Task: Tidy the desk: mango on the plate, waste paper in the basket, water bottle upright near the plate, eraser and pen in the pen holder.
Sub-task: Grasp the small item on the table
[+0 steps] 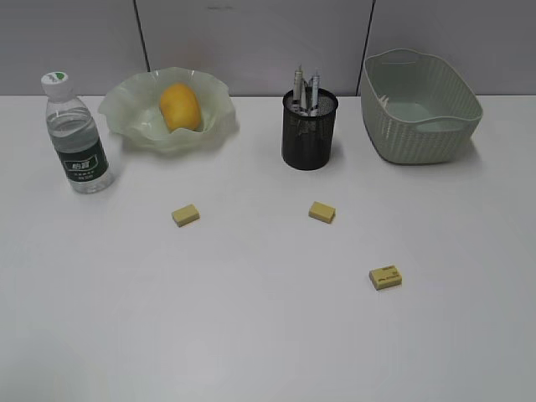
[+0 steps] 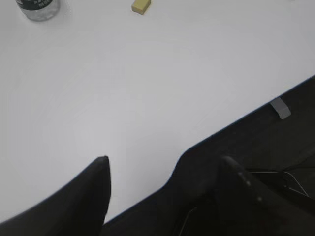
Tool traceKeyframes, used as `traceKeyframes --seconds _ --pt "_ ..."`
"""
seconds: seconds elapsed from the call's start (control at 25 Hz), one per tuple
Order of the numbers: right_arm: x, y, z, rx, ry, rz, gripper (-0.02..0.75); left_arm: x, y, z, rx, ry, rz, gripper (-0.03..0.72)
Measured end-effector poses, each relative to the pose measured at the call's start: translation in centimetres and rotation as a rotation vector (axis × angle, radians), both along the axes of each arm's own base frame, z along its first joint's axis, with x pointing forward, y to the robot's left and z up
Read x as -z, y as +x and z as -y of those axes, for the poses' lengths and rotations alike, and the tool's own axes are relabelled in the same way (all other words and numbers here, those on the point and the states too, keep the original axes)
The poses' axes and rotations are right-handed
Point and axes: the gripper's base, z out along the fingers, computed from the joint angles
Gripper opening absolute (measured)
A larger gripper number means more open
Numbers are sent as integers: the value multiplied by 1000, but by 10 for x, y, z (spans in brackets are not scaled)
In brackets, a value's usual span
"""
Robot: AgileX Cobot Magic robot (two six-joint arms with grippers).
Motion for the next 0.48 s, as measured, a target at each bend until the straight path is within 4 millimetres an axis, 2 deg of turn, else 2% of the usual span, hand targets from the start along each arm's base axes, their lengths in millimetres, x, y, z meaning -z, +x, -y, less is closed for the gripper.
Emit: traceKeyframes --seconds 0.24,0.36,0.48 --pt "0 0 0 0 1 3 499 -27 20 8 -3 -3 167 508" --pt "0 0 0 0 2 5 498 -32 42 23 17 83 134 508" --pt "0 1 0 0 2 6 498 -34 73 46 40 174 50 508"
